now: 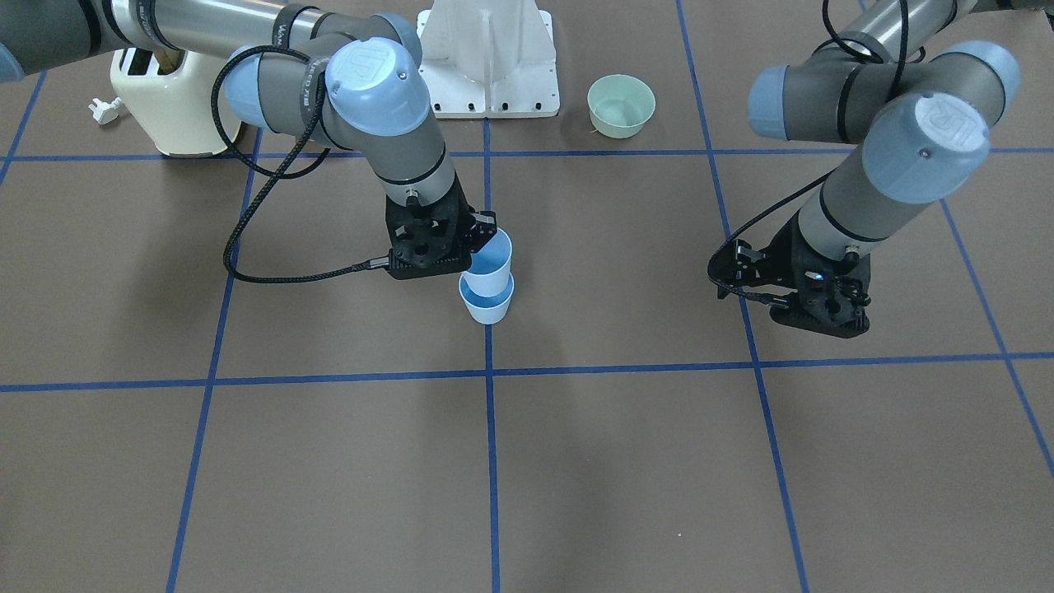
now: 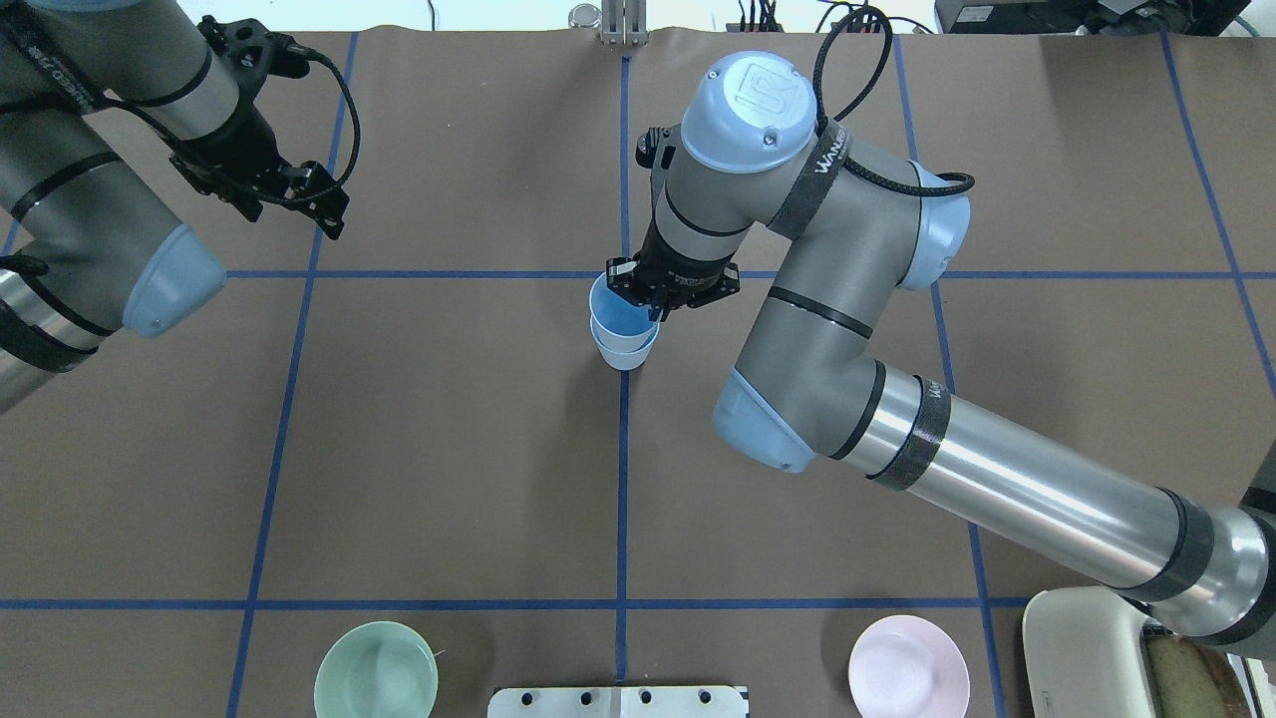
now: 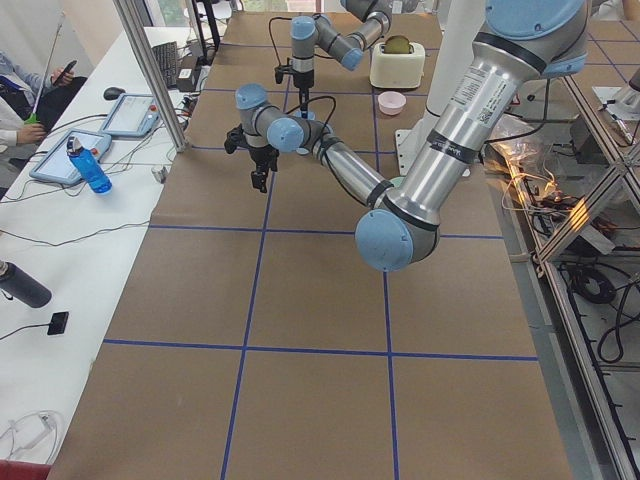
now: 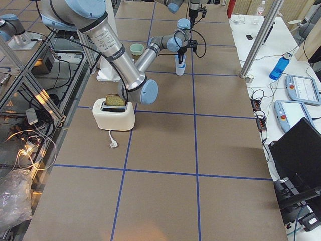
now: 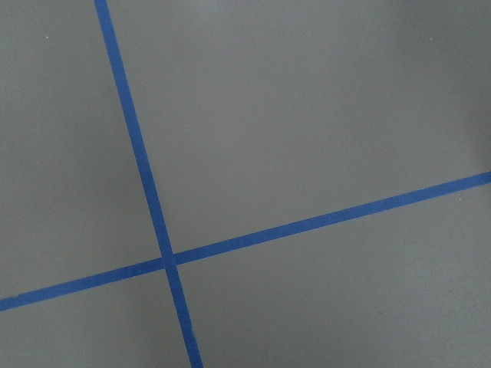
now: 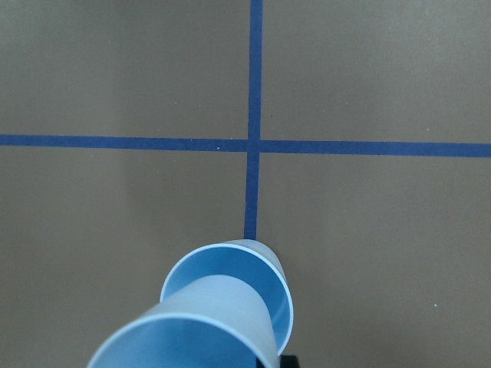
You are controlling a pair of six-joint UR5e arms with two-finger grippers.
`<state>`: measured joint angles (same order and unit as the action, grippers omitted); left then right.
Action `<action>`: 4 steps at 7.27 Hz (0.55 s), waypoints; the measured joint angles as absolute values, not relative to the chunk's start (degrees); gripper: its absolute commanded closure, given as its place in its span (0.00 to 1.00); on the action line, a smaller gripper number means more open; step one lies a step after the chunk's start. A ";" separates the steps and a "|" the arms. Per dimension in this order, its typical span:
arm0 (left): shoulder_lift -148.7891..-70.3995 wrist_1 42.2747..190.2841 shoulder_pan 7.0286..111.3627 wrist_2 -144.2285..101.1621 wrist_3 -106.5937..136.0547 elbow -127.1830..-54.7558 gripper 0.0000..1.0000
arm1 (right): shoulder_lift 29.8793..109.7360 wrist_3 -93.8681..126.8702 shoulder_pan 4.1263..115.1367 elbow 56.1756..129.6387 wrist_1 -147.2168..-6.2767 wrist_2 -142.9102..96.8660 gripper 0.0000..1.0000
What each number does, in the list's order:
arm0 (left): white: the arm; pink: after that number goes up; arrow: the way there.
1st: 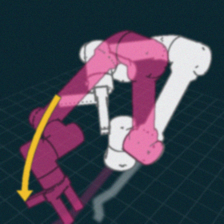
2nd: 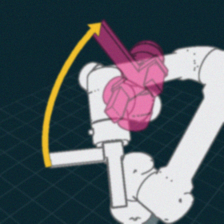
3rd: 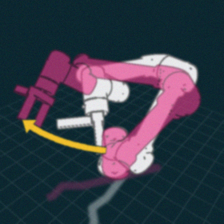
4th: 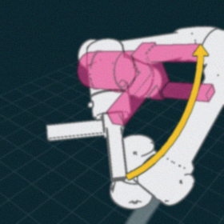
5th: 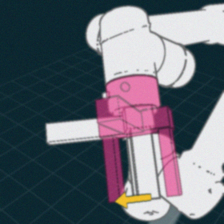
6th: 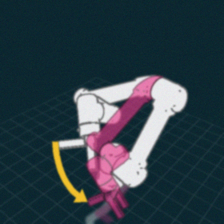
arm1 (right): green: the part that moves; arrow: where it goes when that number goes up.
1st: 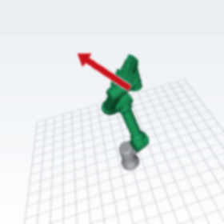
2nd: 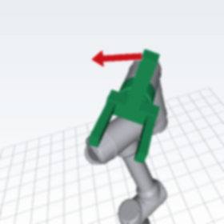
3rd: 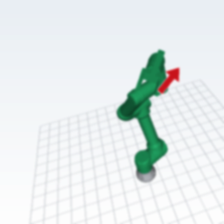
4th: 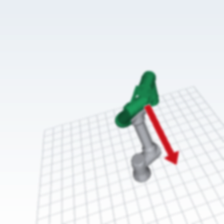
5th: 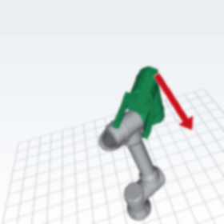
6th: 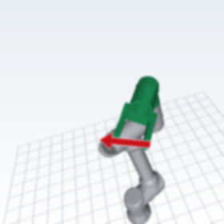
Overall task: Stack blue cups with both arms
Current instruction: 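Lower the held cup into the center cup with the right gripper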
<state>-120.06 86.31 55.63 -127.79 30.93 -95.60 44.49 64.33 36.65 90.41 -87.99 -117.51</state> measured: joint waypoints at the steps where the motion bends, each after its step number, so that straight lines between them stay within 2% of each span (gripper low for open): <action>1: -120.06 86.31 55.64 -127.79 30.93 -95.57 0.02 | 44.53 64.24 36.73 90.45 -87.93 -117.51 0.93; 2: -120.06 86.31 55.64 -127.79 30.92 -95.55 0.02 | 44.54 64.02 36.77 90.47 -87.90 -117.51 0.45; 3: -120.06 86.31 55.63 -127.79 30.88 -95.54 0.02 | 44.56 63.91 36.80 90.47 -87.88 -117.51 0.19; 4: -120.06 86.31 55.66 -127.79 30.88 -95.54 0.02 | 44.56 63.87 36.82 90.50 -87.84 -117.49 0.02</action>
<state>-120.06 86.31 55.66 -127.79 30.88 -95.54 44.56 63.87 36.82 90.50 -87.84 -117.49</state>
